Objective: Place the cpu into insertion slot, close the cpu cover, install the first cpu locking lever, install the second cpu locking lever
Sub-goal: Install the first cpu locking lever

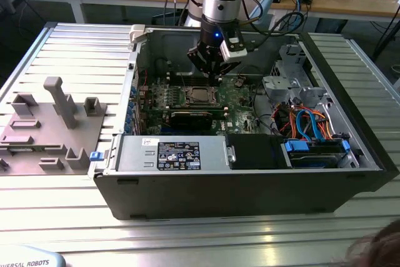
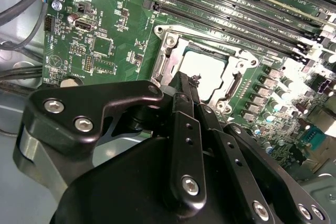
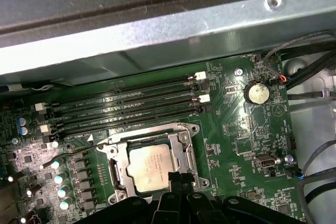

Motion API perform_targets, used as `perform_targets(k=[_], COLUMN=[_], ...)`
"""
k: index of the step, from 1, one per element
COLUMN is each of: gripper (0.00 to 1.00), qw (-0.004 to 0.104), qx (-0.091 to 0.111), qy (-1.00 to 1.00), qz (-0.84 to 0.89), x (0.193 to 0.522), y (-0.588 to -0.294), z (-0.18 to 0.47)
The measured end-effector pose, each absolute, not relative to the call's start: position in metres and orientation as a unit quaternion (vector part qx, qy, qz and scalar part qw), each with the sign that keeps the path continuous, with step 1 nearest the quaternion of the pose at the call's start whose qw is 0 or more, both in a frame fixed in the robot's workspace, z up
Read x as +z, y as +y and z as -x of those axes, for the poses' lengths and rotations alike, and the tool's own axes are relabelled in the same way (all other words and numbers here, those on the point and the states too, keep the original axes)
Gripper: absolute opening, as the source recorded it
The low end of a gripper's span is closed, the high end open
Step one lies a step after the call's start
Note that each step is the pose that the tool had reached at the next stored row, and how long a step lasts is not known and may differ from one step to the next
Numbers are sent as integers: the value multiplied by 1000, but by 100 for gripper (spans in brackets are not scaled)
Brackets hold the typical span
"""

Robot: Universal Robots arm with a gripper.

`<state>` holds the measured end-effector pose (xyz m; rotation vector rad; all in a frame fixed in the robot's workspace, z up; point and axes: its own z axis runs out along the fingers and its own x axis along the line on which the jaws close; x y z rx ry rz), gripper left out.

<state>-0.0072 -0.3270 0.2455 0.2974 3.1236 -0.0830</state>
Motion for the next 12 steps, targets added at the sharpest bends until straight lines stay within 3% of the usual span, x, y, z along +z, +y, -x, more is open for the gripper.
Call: perform_targets(k=[12], gripper=[11], qw=[2], qx=[-26], qy=[996], qz=[-87], x=[246], y=[-327], z=[7])
